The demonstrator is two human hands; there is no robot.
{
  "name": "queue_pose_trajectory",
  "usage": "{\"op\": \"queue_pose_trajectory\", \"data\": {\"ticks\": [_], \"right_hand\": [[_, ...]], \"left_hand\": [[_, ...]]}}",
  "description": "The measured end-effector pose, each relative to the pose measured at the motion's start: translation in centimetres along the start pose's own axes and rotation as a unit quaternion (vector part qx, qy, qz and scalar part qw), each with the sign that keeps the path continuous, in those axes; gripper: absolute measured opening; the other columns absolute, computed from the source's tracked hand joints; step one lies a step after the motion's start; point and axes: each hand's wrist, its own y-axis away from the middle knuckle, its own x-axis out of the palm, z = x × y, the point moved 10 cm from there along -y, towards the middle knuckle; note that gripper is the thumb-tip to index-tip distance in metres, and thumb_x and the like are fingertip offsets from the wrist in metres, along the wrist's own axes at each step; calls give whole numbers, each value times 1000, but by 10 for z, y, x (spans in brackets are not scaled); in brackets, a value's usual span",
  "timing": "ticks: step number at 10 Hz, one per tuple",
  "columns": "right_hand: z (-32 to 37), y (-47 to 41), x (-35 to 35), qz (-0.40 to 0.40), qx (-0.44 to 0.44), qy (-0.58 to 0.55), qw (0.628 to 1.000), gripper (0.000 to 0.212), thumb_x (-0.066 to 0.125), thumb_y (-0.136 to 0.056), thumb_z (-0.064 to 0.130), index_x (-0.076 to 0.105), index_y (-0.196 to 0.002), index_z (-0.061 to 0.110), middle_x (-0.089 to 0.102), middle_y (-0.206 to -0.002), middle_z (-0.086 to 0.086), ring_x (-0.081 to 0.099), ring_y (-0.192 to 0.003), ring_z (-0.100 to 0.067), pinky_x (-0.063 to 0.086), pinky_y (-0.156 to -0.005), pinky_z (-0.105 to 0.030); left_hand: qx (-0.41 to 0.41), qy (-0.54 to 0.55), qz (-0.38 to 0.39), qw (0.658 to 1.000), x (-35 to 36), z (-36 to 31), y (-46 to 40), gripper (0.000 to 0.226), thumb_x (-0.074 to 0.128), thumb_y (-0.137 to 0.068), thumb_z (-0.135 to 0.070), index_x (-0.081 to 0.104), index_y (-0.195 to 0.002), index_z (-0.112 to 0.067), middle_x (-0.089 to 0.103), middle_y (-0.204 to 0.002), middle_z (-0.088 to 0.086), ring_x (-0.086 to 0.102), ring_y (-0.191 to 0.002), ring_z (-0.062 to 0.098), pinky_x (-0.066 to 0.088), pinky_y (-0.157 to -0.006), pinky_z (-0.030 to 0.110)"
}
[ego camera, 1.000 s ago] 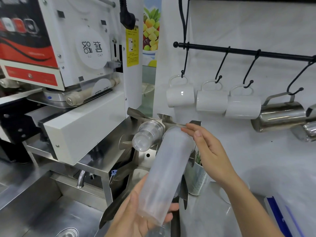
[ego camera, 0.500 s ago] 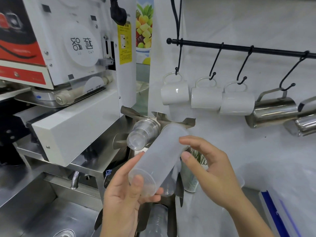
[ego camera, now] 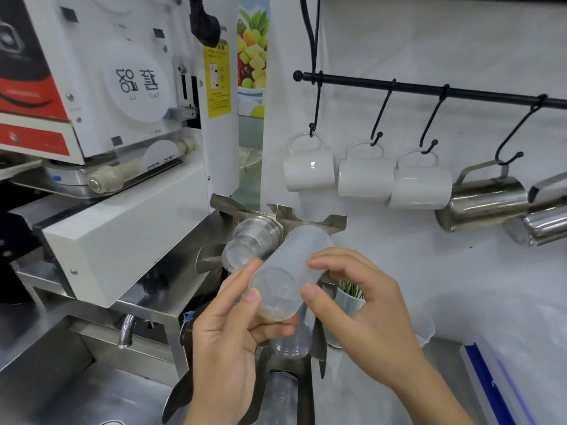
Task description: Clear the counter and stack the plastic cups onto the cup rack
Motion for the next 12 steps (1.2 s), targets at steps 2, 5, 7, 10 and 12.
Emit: {"op": "queue_pose_trajectory", "data": {"ticks": [2, 5, 7, 10, 12], "right_hand": [[-12, -2, -1, -18, 10, 9, 1000, 22, 70, -78, 41, 71, -99, 35, 69, -110, 16, 65, -108, -12, 49, -89, -17], [-43, -4, 0, -42, 61, 20, 997, 17, 66, -84, 32, 69, -100, 37, 69, -107, 25, 64, -103, -5, 50, -87, -16], [-45, -6, 2, -46, 66, 40, 996, 17, 66, -89, 28, 67, -103, 37, 68, -106, 23, 62, -103, -2, 55, -85, -34], [-30, -2, -5, -85, 49, 68, 993, 27, 74, -83, 10, 72, -93, 36, 70, -100, 22, 65, -100, -2, 49, -85, -13], [-15, 6, -19, -133, 51, 61, 988, 32, 74, -80, 0, 74, -85, 32, 74, -82, 12, 70, -87, -7, 51, -82, -18]], "left_hand": [[-11, -39, 1, 999, 10, 10, -10, 37, 83, -76, -26, 77, -113, -29, 65, -133, 20, 77, -81, 36, 63, -64, 36], [-12, -75, -15, 997, 14, 25, -19, 34, 72, -80, -29, 75, -114, -27, 76, -113, 13, 78, -78, 33, 63, -66, 33], [10, -135, -36, 990, 15, 24, -20, 30, 68, -85, -31, 73, -115, -32, 80, -105, 6, 79, -70, 24, 65, -70, 37], [73, -182, -60, 979, 12, 9, -16, 26, 70, -91, -10, 77, -106, -30, 75, -103, 17, 71, -54, 18, 58, -56, 24], [145, -232, -73, 959, 14, -15, -9, 38, 72, -82, 11, 76, -78, -26, 71, -90, 6, 68, -54, 18, 56, -54, 25]]}}
